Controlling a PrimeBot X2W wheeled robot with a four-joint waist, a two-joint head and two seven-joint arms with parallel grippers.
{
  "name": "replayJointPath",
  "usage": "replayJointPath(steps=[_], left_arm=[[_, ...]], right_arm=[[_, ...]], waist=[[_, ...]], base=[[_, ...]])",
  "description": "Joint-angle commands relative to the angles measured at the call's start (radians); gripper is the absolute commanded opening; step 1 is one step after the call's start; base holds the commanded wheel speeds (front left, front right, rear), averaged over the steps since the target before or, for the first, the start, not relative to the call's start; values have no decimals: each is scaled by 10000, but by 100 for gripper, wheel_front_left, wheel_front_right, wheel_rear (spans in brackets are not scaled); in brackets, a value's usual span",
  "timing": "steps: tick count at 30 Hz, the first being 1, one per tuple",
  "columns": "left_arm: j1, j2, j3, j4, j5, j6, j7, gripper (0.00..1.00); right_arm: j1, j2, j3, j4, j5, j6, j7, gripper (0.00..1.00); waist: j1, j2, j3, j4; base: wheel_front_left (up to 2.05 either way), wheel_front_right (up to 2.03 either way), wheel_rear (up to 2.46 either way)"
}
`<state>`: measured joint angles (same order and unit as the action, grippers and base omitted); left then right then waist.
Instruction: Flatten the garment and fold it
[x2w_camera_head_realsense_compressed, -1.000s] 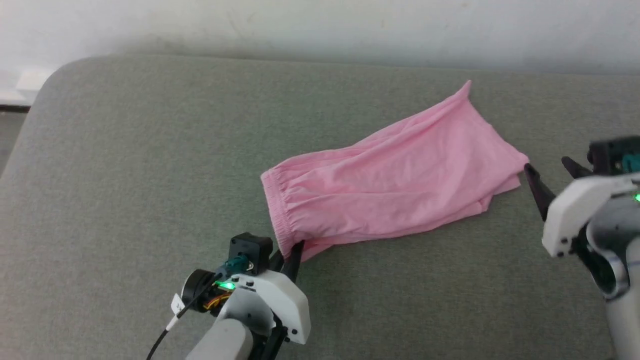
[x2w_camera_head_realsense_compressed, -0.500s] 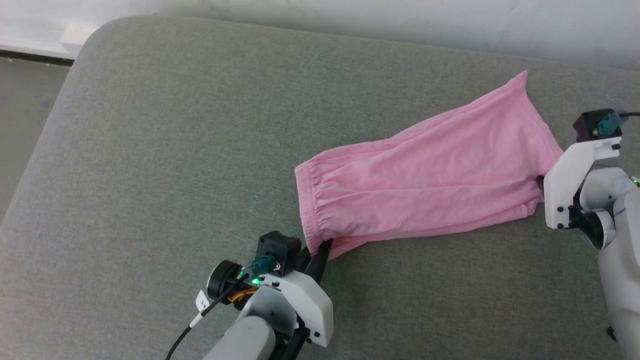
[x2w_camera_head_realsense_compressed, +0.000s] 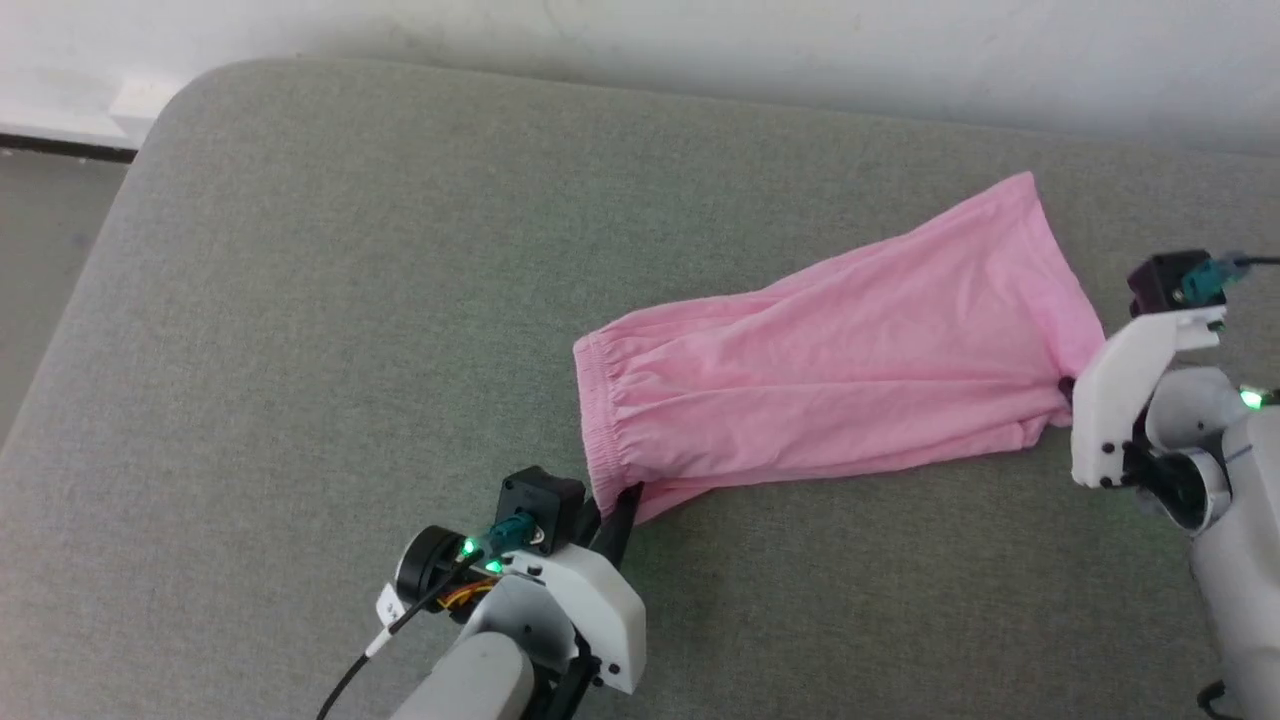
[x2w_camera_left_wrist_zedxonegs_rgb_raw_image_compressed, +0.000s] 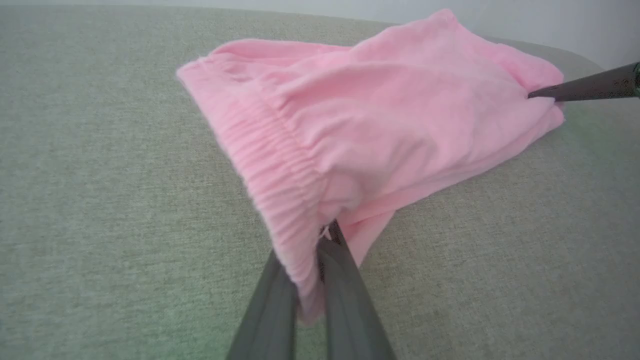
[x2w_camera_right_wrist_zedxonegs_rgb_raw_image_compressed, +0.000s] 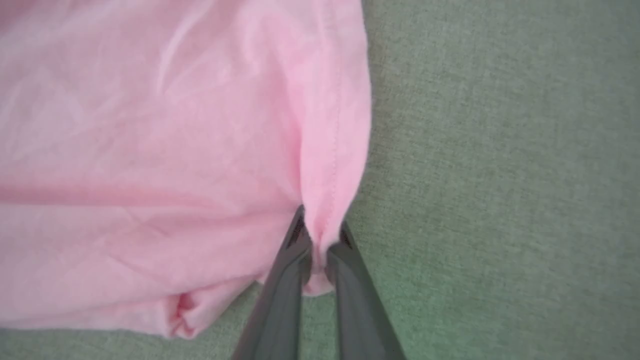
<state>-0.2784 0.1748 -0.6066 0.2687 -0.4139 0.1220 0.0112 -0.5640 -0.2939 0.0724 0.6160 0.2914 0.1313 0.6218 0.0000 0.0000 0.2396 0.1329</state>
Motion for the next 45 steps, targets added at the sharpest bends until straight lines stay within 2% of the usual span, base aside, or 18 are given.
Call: replayJointPath(steps=[1,7,11,15,22,25,29,30,31,32,38,42,45], left_arm=[[-102,137,59,35,-49,-94,-70,0],[228,362,97,-65,-372,-349,-18,0],[683,666,54,-352,-624,-554,196,0],[1283,1079,-26,-755,-848,-698,535,0],[2337,1785,-137,-1461,-1394,-875,1396,0],[2582,1927,-157,-1575,-1603,-897,1679,0],[2645,2041,-219,-1503,-1604,-902,1791,0],[2646,2041,-250,-1458,-1601,-916,1802,0],[2633,2043,-286,-1416,-1582,-932,1811,41],[2607,2047,-312,-1384,-1533,-926,1787,100],[2567,2073,-306,-1520,-1364,-880,1385,100],[2661,2292,-47,-2050,-1194,-823,586,100],[2767,2496,285,-2522,-1102,-618,62,100]], right_arm=[[559,-103,-67,93,255,-6,-61,0],[1583,-142,-434,-732,1144,-6,-415,0],[2824,-41,-809,-1914,1684,-6,-428,0],[4318,326,-1401,-3421,2022,-6,-224,0],[6793,1403,-2439,-5868,1503,-6,94,0],[7450,1863,-2663,-6313,1348,-6,193,0],[7790,2064,-2617,-6426,1147,-6,118,0],[7794,2081,-2625,-6396,1103,-6,82,20],[7780,2080,-2636,-6364,1048,-6,36,100],[7757,2033,-2617,-6347,981,-6,-2,100],[7511,1587,-2728,-6917,922,-6,-205,100],[7385,1285,-2907,-7439,821,-6,-417,100],[7347,1160,-2979,-7615,708,-6,-715,100]], waist=[[0,0,-344,-182],[0,0,-1001,-443],[0,0,-1515,-665],[0,0,-1922,-859],[0,0,-2097,-1033],[0,0,-2055,-1022],[0,0,-1999,-1029],[0,0,-1993,-1022],[0,0,-1993,-1008],[0,0,-2001,-988],[0,0,-2221,-821],[0,0,-2392,-695],[0,0,-2470,-576]], base=[[0,0,0],[0,0,0],[0,0,0],[0,0,0],[0,0,0],[0,0,0],[0,0,0],[0,0,0],[0,0,0],[0,0,0],[0,0,0],[0,0,0],[0,0,0]])
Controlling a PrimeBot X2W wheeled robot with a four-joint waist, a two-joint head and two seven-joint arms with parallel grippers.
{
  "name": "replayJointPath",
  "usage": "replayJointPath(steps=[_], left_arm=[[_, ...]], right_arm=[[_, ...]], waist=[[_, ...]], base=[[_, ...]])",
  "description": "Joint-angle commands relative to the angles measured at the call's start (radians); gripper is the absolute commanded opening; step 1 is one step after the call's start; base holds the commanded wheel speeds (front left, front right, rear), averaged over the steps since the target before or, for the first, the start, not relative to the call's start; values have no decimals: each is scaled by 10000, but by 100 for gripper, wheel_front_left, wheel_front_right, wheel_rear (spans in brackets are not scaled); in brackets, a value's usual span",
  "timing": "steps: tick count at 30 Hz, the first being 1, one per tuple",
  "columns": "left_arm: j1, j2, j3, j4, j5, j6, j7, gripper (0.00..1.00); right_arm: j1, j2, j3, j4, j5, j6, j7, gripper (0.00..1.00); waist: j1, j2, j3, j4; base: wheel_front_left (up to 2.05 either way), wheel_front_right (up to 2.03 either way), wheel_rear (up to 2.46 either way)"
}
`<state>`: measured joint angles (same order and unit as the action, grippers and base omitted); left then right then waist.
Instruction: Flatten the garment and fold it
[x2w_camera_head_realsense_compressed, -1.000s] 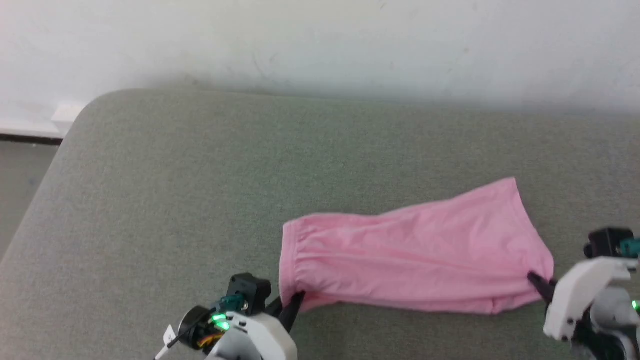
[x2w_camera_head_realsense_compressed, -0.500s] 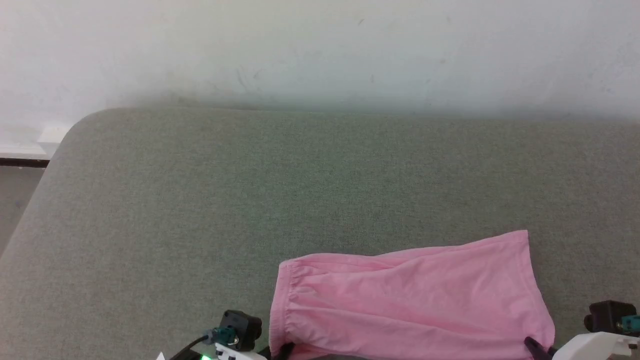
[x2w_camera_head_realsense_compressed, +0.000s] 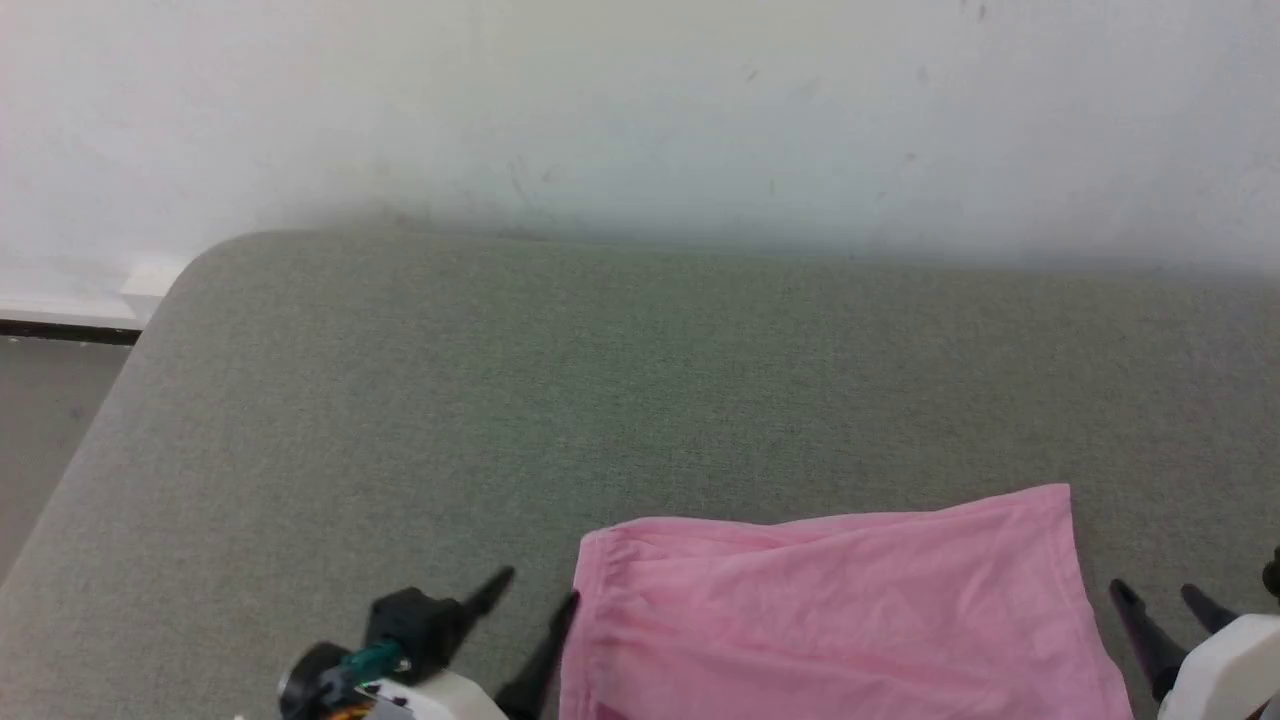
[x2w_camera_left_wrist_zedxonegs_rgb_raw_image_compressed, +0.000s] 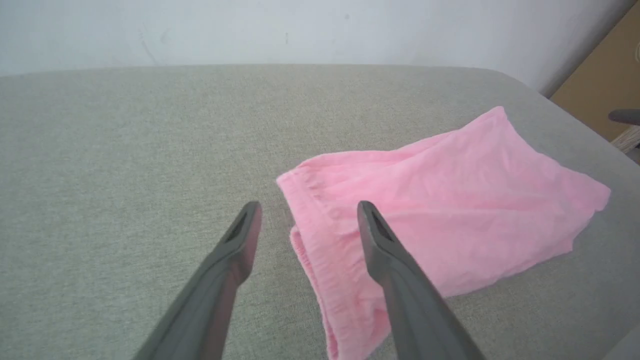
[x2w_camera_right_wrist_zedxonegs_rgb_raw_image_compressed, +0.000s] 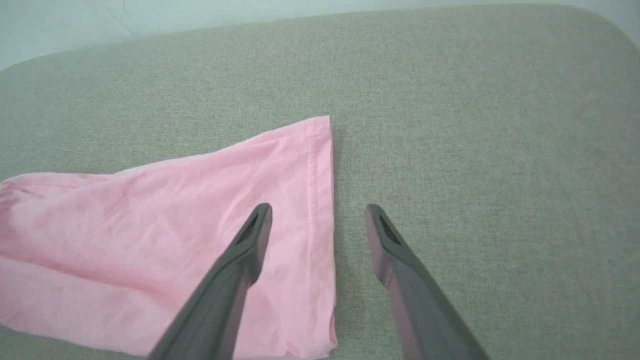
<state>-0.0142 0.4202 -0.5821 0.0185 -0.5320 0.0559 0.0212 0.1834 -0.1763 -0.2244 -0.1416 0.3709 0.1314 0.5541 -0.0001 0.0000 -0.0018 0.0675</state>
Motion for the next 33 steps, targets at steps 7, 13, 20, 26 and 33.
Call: replayJointPath(steps=[7,13,20,26,33], left_arm=[[-101,47,1289,-433,1379,1508,-2568,100],[-119,-265,1982,-1120,3224,2402,-2823,100],[327,-642,2412,-1609,4275,2641,-2827,100],[203,-834,2458,-1630,4595,2382,-2828,100],[95,-1027,2502,-1751,4815,2241,-2829,100]], right_arm=[[-42,-361,379,519,-675,-7,-1142,100],[-210,-64,198,1544,-1137,-7,-1418,100],[-659,402,278,2629,-965,-7,-1148,100],[-1054,637,417,3639,-627,-7,-661,100],[-1147,677,1577,4179,224,-7,44,100]], waist=[[1,0,48,232],[1,0,223,261],[1,0,483,345],[1,0,776,522],[1,0,1024,691]], base=[[0,0,0],[0,0,0],[0,0,0],[0,0,0],[0,0,0]])
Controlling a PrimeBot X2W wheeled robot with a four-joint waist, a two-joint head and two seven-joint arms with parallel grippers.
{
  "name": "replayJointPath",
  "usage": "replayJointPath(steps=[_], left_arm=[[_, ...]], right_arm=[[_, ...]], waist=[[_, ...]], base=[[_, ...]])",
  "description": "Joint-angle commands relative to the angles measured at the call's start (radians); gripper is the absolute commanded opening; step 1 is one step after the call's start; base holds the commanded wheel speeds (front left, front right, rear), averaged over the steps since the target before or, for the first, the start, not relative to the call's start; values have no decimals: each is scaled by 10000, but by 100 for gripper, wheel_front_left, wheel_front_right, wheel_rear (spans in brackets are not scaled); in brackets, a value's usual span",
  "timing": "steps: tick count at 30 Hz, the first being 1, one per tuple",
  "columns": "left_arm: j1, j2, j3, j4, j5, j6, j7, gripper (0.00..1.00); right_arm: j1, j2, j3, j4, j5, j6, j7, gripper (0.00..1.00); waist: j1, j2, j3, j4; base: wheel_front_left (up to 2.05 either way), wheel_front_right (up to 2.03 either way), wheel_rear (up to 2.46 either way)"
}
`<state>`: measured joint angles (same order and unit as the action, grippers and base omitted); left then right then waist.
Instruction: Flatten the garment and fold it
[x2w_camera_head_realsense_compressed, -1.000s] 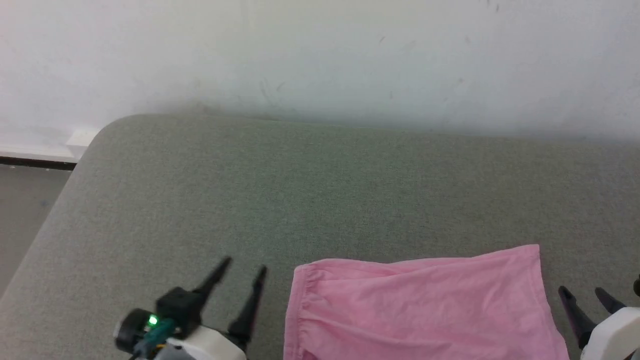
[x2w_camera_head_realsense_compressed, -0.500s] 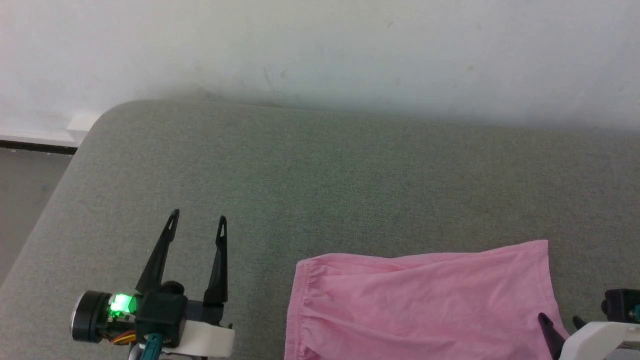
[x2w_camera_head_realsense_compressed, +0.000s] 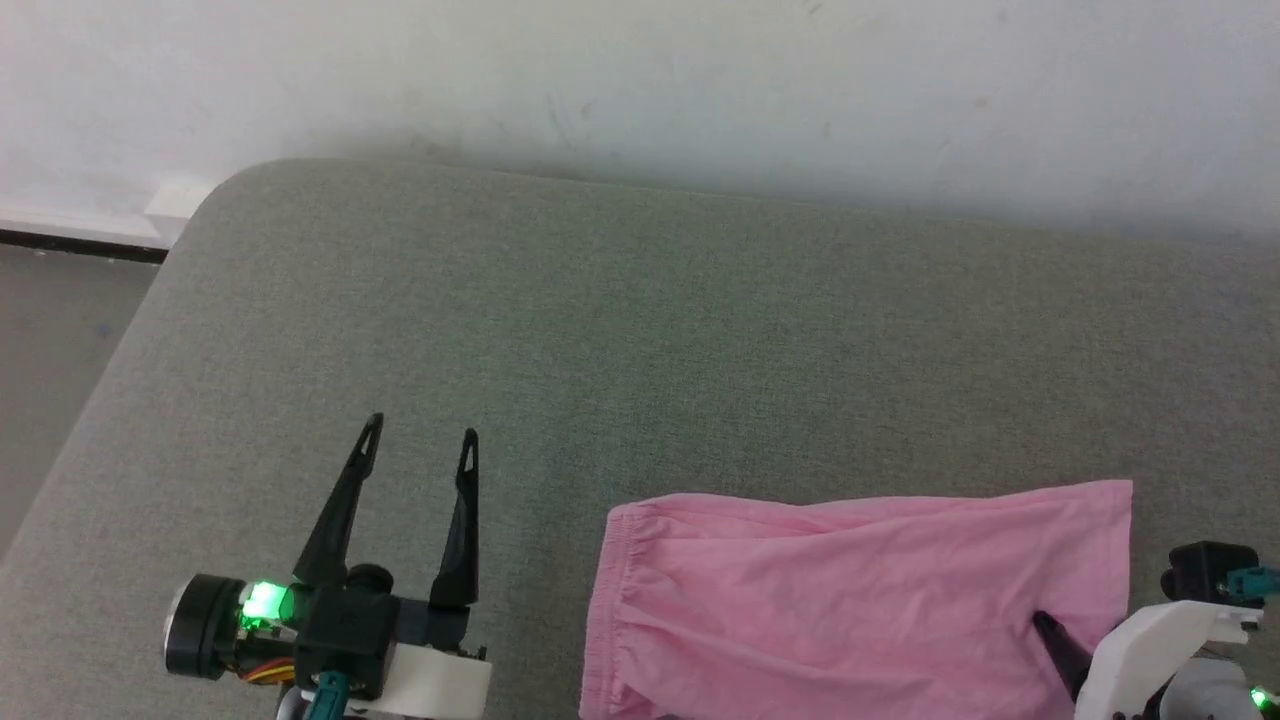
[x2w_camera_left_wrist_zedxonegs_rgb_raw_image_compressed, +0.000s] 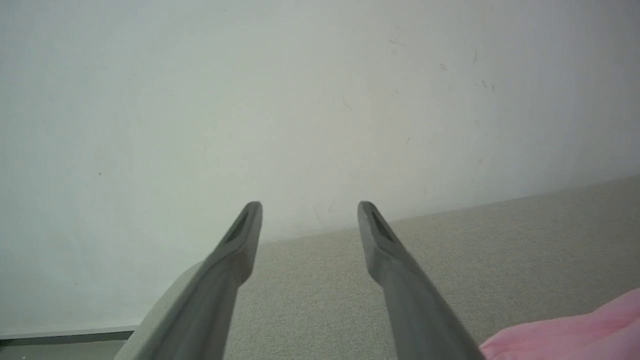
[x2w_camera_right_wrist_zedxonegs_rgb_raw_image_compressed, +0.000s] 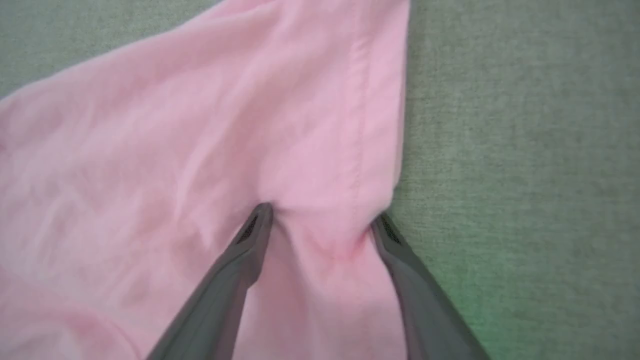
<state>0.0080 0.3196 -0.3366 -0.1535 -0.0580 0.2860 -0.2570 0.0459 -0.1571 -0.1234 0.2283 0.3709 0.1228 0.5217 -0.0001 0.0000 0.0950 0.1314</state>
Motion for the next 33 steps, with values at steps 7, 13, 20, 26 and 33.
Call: replayJointPath(steps=[7,13,20,26,33], left_arm=[[-74,-148,166,61,70,-205,-47,100],[16,-216,254,149,84,-310,-47,100],[89,-296,284,192,123,-398,-47,100],[103,-377,324,241,144,-467,-47,100],[283,-450,408,307,119,-519,-47,100]], right_arm=[[254,-15,1083,423,545,79,8,0],[-18,-320,270,420,275,79,-733,0],[-369,-700,-1528,631,-236,79,-991,0],[-577,-996,-2828,947,-1067,79,-966,0],[-334,-725,-2410,107,-765,79,-709,0]], waist=[[1,0,26,47],[1,0,-122,-43],[1,0,-189,-156],[1,0,-253,-228],[1,0,-565,-354]], base=[[0,0,0],[0,0,0],[0,0,0],[0,0,0],[0,0,0]])
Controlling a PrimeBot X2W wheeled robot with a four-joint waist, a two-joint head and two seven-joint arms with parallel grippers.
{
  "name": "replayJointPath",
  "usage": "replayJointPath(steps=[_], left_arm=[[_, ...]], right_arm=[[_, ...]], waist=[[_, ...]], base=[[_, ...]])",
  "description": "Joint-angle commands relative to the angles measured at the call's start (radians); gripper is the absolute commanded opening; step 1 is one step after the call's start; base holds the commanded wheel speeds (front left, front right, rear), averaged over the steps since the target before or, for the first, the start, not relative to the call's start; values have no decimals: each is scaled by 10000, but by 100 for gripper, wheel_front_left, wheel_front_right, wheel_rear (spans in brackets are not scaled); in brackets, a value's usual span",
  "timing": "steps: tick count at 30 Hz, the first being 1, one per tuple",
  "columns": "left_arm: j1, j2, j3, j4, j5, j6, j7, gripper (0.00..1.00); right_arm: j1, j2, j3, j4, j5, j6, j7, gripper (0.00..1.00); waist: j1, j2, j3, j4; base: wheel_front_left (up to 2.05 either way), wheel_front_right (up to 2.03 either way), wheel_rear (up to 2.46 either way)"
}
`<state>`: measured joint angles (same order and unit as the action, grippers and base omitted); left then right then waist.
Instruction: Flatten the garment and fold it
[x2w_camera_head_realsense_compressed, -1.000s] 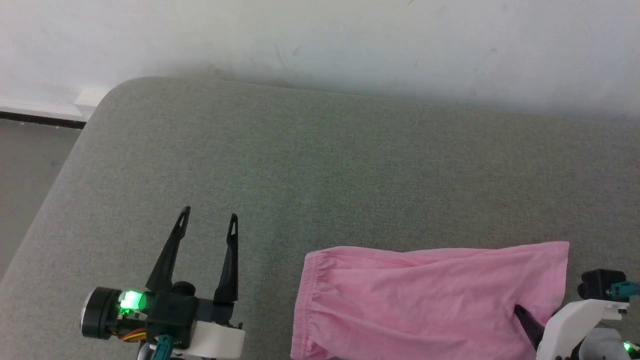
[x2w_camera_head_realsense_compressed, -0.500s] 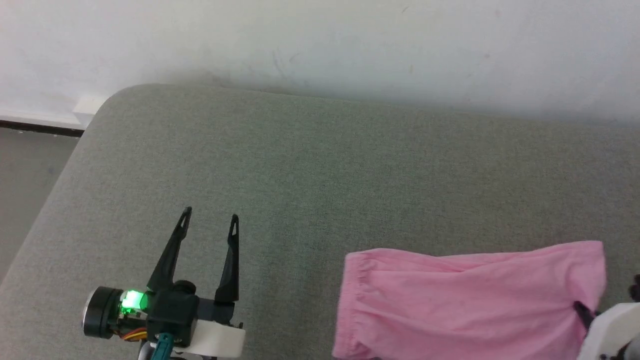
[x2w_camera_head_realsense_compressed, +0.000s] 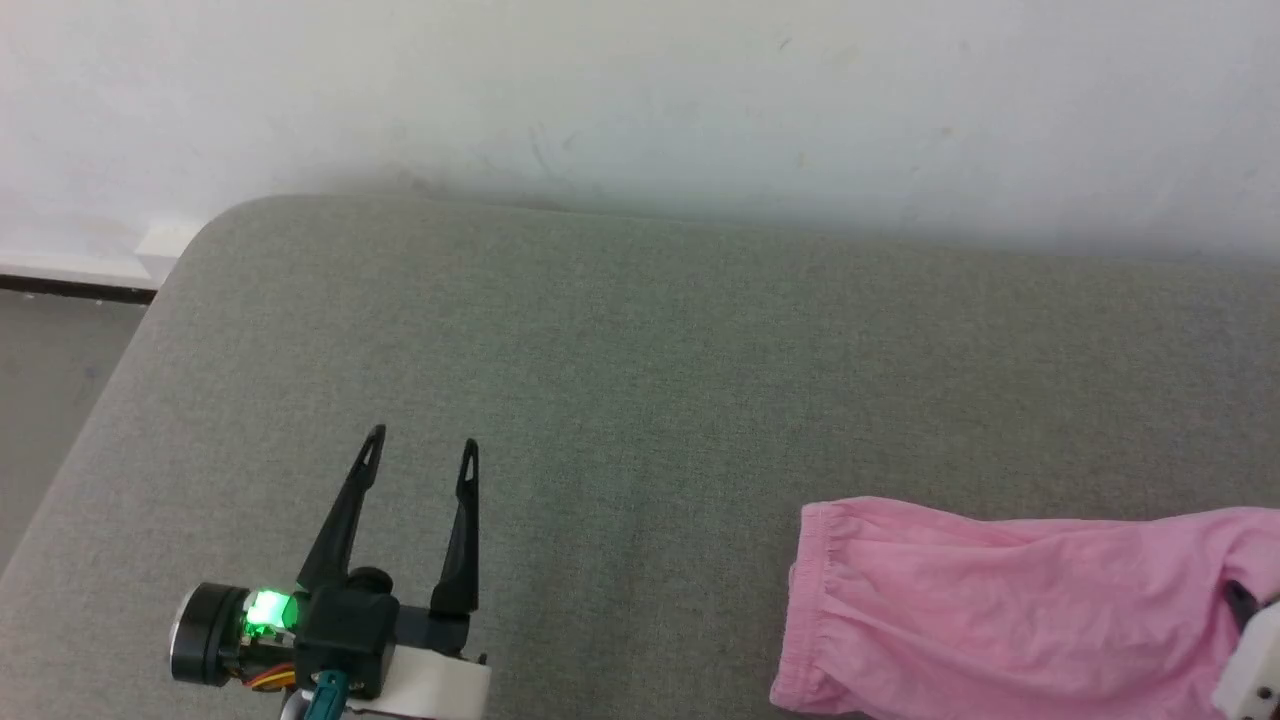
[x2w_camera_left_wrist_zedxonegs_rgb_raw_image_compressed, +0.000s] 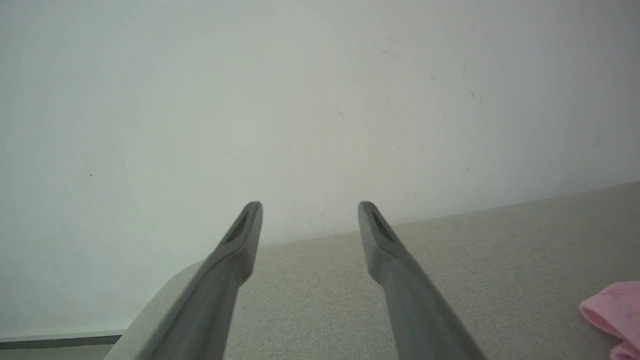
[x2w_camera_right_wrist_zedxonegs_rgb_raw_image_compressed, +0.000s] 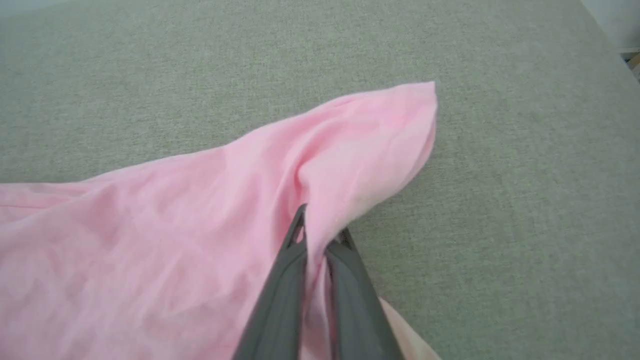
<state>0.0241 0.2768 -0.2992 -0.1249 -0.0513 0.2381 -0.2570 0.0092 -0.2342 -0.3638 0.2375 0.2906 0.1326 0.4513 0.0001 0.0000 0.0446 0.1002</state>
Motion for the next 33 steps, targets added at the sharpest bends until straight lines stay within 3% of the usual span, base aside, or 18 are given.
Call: replayJointPath(steps=[1,11,16,23,30,31,32,33], left_arm=[[145,-32,39,16,52,-54,-47,100],[308,-133,52,-30,88,-175,-47,100],[350,-171,78,-14,94,-236,-47,100],[310,-193,114,55,96,-370,-47,100],[292,-198,139,109,126,-470,-47,100],[292,-201,141,114,129,-481,-47,100],[288,-207,144,120,133,-490,-47,100],[288,-213,146,131,134,-498,-47,100]], right_arm=[[92,114,132,-219,148,-19,72,0],[673,918,1821,-2963,1182,-19,1604,0],[688,1408,2620,-3745,1466,-19,2040,0],[637,1793,3612,-3512,1689,-19,2001,0],[378,1835,4301,-2168,1714,-19,1146,0],[300,1836,4476,-1965,1562,-19,1054,29],[227,1836,4629,-1762,1368,-19,944,97],[134,1837,4792,-1591,1169,-19,796,100]], waist=[[-1,0,-105,-59],[-1,0,-391,28],[-1,0,-432,258],[-1,0,-477,698],[-1,0,-448,993],[-1,0,-437,1017],[-1,0,-427,1034],[-1,0,-420,1048]], base=[[0,0,0],[0,0,0],[0,0,0],[0,0,0],[0,0,0],[0,0,0],[0,0,0],[0,0,0]])
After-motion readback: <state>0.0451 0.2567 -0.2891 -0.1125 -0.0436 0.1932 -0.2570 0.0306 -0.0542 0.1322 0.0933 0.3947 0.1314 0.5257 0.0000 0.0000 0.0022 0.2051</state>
